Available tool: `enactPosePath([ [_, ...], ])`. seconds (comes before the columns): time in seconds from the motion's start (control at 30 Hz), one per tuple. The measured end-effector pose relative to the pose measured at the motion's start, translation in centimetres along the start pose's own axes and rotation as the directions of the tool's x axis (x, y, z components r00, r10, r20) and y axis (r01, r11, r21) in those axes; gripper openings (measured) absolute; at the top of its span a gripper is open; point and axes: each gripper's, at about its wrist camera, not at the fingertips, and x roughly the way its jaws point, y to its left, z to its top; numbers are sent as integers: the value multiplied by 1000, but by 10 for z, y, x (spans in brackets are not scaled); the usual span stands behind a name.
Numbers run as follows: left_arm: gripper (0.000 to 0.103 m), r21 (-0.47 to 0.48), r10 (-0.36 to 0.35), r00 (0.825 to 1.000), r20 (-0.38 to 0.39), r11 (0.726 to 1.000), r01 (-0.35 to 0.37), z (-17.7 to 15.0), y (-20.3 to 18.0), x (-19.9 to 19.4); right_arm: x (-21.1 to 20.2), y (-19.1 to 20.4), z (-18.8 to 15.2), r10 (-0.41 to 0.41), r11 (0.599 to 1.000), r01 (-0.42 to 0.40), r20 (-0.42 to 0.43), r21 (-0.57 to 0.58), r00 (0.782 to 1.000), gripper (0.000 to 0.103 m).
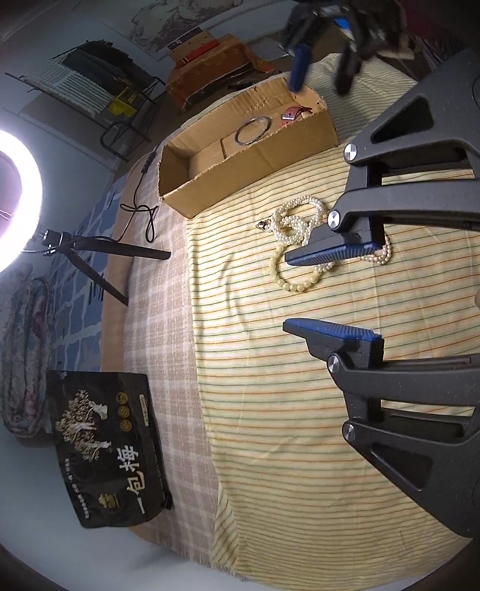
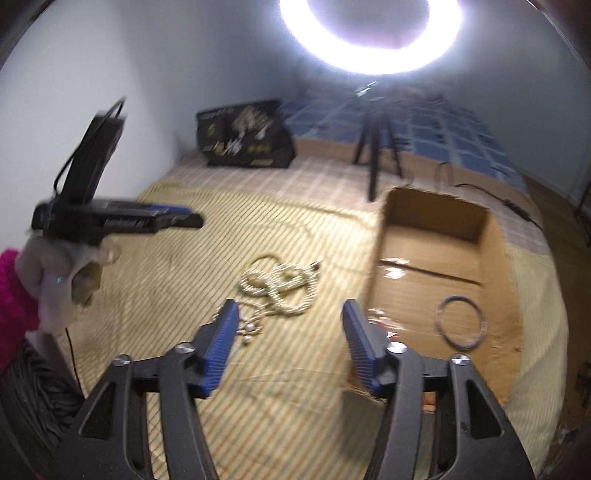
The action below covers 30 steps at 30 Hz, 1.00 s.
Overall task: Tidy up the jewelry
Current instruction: 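Reach the left gripper to the beaded bracelet while the right gripper reaches the pearl pile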
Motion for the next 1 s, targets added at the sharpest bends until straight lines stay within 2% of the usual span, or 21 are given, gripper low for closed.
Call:
enactPosePath([
  [0.13,26,-8,-21,1000,-22,1000,20,2,4,9,31,12,3,32,999,-33,-70,-14,997,42],
  [0.2,24,-17,-27,999,-33,1000,26,2,6,13,44,15,3,32,999,-33,-97,-7,995,34],
  [0.27,24,-31,-38,999,-39,999,36,3,10,16,56,19,4,42,999,-42,-119,-3,992,32],
  [0.37,24,-45,-54,997,-51,998,52,5,15,24,74,26,5,16,999,-20,-149,-25,989,31],
  [0.47,24,-69,-75,994,-75,995,70,6,19,36,91,30,4,-14,999,9,-176,-33,984,24],
  [0.57,22,-84,-102,989,-103,992,93,7,20,51,103,30,6,-30,999,24,-190,-31,981,24],
  [0.6,20,-83,-103,989,-109,992,94,8,19,55,107,30,5,-36,999,30,-194,-32,980,24],
  [0.8,19,-58,-106,982,-157,993,98,10,12,81,120,26,8,-49,999,46,-215,-19,975,24],
  [1.0,15,-12,-66,980,-188,998,65,8,5,100,126,25,8,-54,999,51,-223,-17,973,24],
])
